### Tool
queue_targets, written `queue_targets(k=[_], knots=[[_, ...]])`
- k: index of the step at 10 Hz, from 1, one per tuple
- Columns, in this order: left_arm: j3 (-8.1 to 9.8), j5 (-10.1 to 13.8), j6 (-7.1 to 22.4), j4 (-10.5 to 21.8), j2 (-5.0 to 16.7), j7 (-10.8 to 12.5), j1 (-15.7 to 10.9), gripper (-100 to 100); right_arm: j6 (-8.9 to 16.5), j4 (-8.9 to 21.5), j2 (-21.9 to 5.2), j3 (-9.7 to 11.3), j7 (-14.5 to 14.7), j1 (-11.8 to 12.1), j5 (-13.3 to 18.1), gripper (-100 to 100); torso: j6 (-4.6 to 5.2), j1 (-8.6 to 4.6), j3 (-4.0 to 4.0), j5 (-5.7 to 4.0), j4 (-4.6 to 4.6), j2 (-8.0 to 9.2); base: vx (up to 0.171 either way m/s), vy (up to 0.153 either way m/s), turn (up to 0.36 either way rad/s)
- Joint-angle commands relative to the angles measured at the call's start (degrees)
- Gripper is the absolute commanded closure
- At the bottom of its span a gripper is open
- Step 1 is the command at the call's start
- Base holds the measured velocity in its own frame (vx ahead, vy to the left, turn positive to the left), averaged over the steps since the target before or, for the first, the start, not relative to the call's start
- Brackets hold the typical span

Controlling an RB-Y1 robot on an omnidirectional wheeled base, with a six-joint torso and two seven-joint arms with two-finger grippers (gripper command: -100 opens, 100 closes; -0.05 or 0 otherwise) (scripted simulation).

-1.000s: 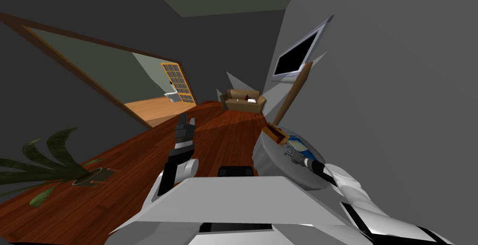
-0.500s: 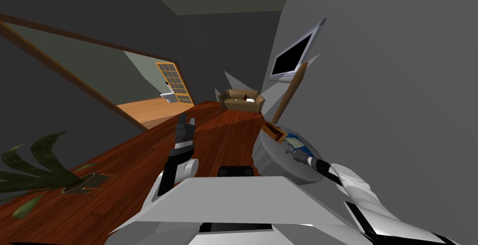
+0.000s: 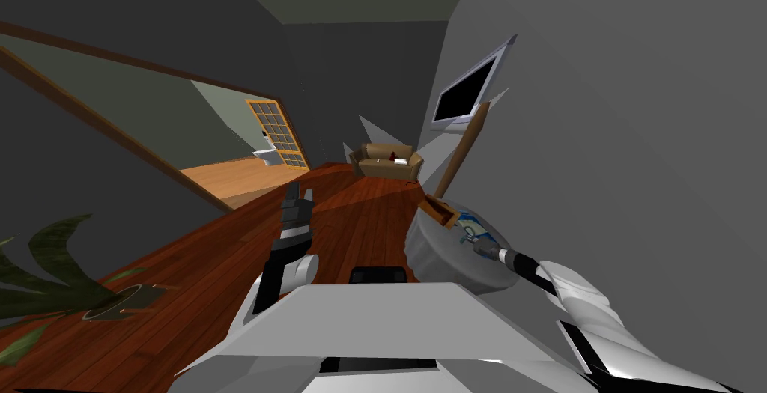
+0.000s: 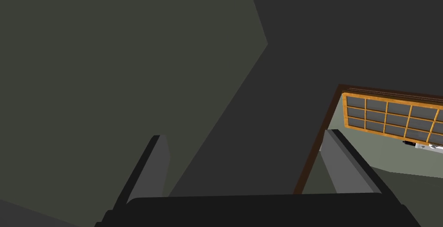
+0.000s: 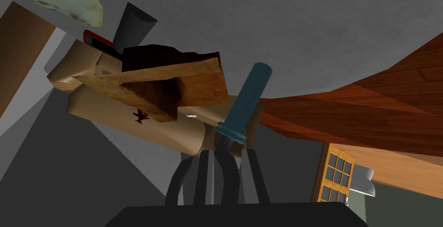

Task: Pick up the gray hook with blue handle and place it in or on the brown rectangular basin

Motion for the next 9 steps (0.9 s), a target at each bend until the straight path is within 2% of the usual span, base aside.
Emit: queue_targets(k=[1,2,3,4,5,6,7,9], knots=[[0.0,0.0,0.0,0.0,0.0,0.0,0.0,0,-1.5,-1.4,-0.4,-1.4,-1.7,0.2,0.0,100,0.0,0.0,0.0,0.0,0.0,0.0,0.0,0.029,-0.071],[0.0,0.0,0.0,0.0,0.0,0.0,0.0,0,-1.5,-1.4,-0.4,-1.4,-1.7,0.2,0.0,100,-0.02,0.06,0.01,0.0,0.0,0.01,-0.002,0.022,-0.018],[0.0,0.0,0.0,0.0,0.0,0.0,0.0,0,-2.2,-1.7,-0.7,-2.0,-2.3,0.1,-0.1,100,-0.03,0.06,0.01,-0.02,0.0,0.03,0.0,0.022,-0.015],[0.0,0.0,0.0,0.0,0.0,0.0,0.0,0,-3.9,-2.6,-1.5,-3.5,-3.8,-0.3,-0.2,100,-0.03,0.07,0.02,0.0,0.01,0.02,0.006,0.048,-0.069],[0.0,0.0,0.0,0.0,0.0,0.0,0.0,0,-4.3,-2.9,-1.8,-3.8,-4.1,-0.5,-0.2,100,-0.05,0.17,0.02,0.06,0.03,0.0,0.008,0.051,-0.038],[0.0,0.0,0.0,0.0,0.0,0.0,0.0,0,-4.3,-2.9,-1.8,-3.8,-4.1,-0.5,-0.2,100,-0.03,0.23,0.03,0.06,0.03,0.02,0.004,0.037,-0.005],[0.0,0.0,0.0,0.0,0.0,0.0,0.0,0,-5.4,-3.4,-3.7,-3.9,-5.4,-1.4,0.1,100,-0.03,0.16,0.02,0.03,0.02,0.02,0.052,0.066,0.038],[-0.01,0.0,0.0,0.0,0.0,0.0,0.0,0,-5.4,-3.4,-3.7,-3.9,-5.4,-1.4,0.1,100,-0.1,0.3,-0.12,0.1,0.0,-0.25,0.063,0.046,0.014]])
